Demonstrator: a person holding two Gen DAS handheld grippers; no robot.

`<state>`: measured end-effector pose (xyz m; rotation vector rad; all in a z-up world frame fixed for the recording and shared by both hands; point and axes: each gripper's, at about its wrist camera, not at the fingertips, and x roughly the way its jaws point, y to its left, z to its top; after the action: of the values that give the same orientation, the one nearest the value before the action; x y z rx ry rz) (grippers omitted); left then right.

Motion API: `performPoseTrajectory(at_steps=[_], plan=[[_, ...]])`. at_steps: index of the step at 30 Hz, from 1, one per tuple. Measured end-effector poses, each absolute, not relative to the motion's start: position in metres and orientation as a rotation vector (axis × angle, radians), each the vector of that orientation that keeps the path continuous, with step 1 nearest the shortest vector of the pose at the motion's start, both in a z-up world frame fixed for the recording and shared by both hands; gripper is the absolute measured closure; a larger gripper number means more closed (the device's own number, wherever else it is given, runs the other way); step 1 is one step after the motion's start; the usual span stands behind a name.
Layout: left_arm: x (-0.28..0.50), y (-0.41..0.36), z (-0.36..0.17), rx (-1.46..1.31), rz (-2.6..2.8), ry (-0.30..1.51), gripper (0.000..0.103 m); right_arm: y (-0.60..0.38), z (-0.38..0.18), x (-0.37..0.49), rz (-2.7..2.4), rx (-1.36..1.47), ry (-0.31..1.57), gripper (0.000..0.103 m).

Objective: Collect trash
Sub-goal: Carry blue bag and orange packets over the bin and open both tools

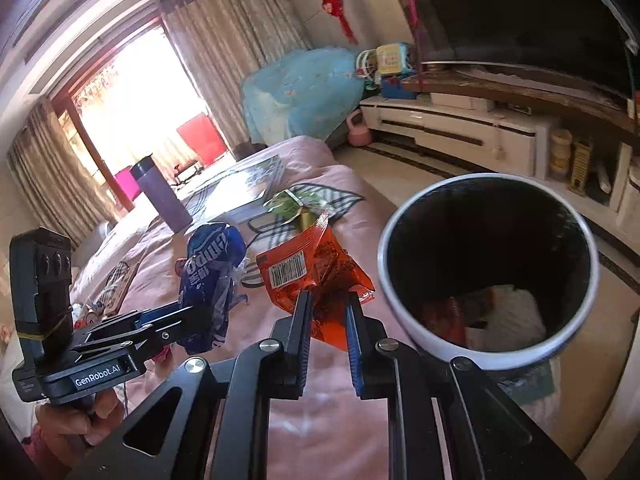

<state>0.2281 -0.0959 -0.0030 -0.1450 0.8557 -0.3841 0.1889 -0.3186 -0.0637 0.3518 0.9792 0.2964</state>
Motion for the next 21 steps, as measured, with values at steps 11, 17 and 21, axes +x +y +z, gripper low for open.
performPoseTrajectory(at_steps=[11, 17, 21], plan=[[0.226, -0.120, 0.004, -0.095, -0.429, 0.849, 0.068, -0.355, -0.054, 0.167, 0.231, 0.383, 0.951, 0.087], [0.233, -0.145, 0.010, -0.045, -0.461, 0.838, 0.068, -0.373, -0.052, 0.167, 0.195, 0.398, 0.940, 0.087], [0.243, -0.158, 0.010, -0.035, -0.481, 0.844, 0.068, -0.383, -0.052, 0.171, 0.173, 0.397, 0.936, 0.087]])
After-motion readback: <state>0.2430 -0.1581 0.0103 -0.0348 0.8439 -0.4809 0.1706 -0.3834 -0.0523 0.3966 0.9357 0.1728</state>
